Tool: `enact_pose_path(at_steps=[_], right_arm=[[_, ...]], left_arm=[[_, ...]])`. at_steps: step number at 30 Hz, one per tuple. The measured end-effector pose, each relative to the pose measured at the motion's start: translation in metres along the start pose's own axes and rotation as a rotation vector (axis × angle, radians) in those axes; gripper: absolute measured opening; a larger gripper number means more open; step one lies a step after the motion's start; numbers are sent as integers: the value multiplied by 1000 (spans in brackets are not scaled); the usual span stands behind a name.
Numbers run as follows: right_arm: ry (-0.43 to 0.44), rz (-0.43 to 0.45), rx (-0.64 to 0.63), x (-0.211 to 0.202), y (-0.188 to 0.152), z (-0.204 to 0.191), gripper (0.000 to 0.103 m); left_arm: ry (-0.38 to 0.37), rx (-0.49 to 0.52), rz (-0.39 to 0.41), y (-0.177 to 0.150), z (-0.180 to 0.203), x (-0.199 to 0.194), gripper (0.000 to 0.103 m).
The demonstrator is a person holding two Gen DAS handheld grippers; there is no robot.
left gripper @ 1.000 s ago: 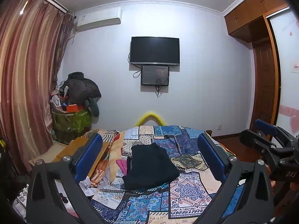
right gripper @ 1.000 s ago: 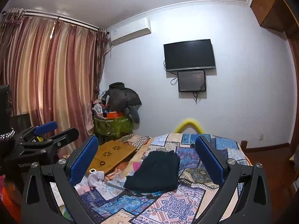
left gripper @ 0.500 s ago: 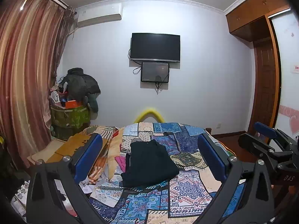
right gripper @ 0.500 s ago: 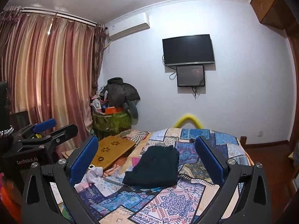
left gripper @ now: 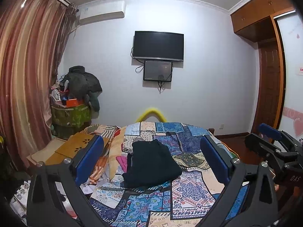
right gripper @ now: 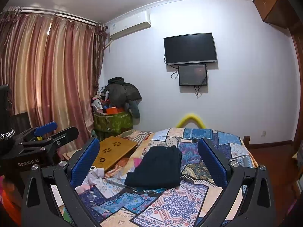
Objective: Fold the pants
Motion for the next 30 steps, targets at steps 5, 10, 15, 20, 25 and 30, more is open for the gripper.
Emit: enact_pose_path(at_steps=[5,10,15,20,25,30], right_arm=[[-6,1,-4,-1,1,1,103],[-6,1,-4,0,0,1,103],[-7,-2,1,0,0,2,103],[-8,-6,4,0,1,2,103],[-9,-10,7,1,0,2,103],[-11,-11,8,1,-1,2,103]], left_arm=[[-20,-11,-7,-1,0,1,103],[-22,-7,-6,-1,3,1,103],[-29,-7,-13,-2,2,1,103],[-35,-4,-13,-3,5,0,103],[-32,-2,-15,-3,6,0,103],[-47,3,-19,-3,7,0,103]])
Point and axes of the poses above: each gripper's, at about its wrist camera, not at the fingertips, and x roughly the way its jaws point, z to its right, y to its top, the point moved 10 cm from there along x, roughly the way its jaws point, and after that the axes turned 4 degrees about -y, right-handed, at the moved point
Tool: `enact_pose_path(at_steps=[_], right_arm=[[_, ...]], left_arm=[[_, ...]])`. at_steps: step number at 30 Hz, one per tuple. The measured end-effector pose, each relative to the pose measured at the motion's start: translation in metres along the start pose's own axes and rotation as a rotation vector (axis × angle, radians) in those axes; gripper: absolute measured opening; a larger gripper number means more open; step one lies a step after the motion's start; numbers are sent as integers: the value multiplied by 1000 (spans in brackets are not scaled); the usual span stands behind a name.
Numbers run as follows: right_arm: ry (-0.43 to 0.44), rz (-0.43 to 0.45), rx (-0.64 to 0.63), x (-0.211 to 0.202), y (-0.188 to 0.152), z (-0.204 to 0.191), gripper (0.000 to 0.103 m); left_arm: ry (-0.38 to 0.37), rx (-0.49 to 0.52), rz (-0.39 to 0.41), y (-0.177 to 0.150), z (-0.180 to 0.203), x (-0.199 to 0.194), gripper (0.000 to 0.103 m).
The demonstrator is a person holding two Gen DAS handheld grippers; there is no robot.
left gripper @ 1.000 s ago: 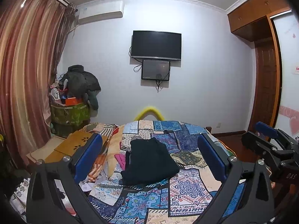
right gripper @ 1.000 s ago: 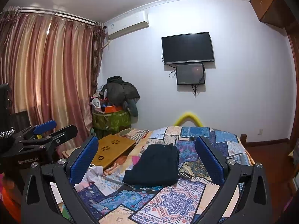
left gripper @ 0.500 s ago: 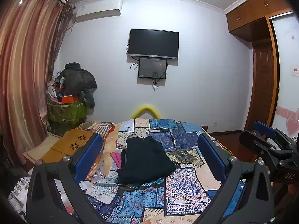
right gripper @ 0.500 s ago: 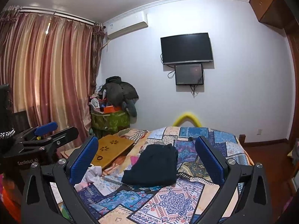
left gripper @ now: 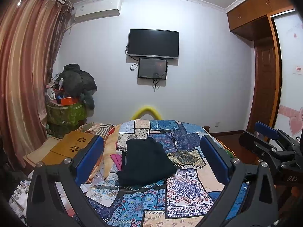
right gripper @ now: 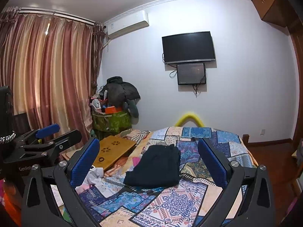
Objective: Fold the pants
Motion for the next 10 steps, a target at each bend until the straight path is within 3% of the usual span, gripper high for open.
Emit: enact_pose_path(at_steps=[10], right_arm=[[-9,-11,11,3,-4,1,103]], left_arm=[[-10,13,-10,-4,1,4,103]])
Point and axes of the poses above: each gripper's, at about its wrist camera, not at the fingertips, and x roughly the way its jaws point, z to its right, y to its top, the point moved 10 cm from there along x, roughly the way its jaws point, and after that the axes turned 4 degrees about -y, right-handed, at the moved point
